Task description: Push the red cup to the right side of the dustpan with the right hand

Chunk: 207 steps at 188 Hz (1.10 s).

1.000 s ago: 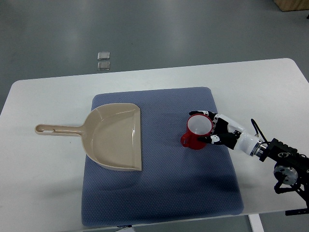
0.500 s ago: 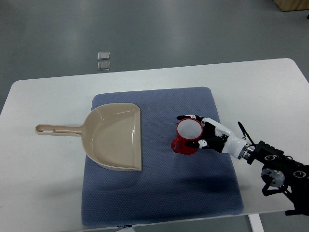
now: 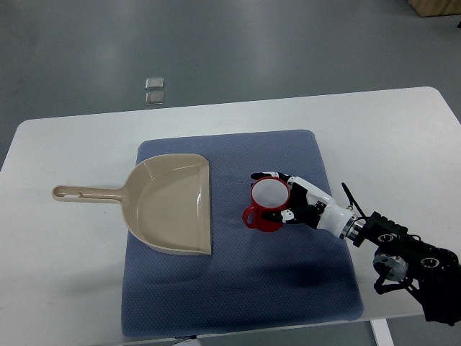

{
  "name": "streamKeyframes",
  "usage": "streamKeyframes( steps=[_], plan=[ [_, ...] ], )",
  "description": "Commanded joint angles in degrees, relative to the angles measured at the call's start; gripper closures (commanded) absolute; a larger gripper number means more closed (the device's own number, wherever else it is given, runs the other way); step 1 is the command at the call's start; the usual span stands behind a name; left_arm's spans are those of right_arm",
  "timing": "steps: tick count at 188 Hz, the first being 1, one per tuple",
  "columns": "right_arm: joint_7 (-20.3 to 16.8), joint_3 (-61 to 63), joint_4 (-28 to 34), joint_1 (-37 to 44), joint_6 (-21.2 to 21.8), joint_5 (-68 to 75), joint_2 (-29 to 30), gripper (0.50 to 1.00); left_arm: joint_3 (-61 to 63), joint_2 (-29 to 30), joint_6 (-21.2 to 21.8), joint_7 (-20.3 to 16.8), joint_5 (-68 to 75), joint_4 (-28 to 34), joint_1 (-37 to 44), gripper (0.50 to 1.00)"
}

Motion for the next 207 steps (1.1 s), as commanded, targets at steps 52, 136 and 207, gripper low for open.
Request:
streamKeyframes(
  steps=[52,136,207],
  plan=[
    [0.0,-1.1,0.0,1.5,-1.0,-1.2,2.2,0.568,0.1,0.0,0.0,0.0,0.0,0.0,0.0,0.5],
    [0.0,-2.5,0.6,1.8,-2.2,-1.9,4.4,0.568,0.1,0.0,0.0,0.0,0.0,0.0,0.0,0.5],
    [0.0,-3.3,0.9,1.8,-3.0,-2.7,6.4,0.568,0.1,0.0,0.0,0.0,0.0,0.0,0.0,0.5]
  ],
)
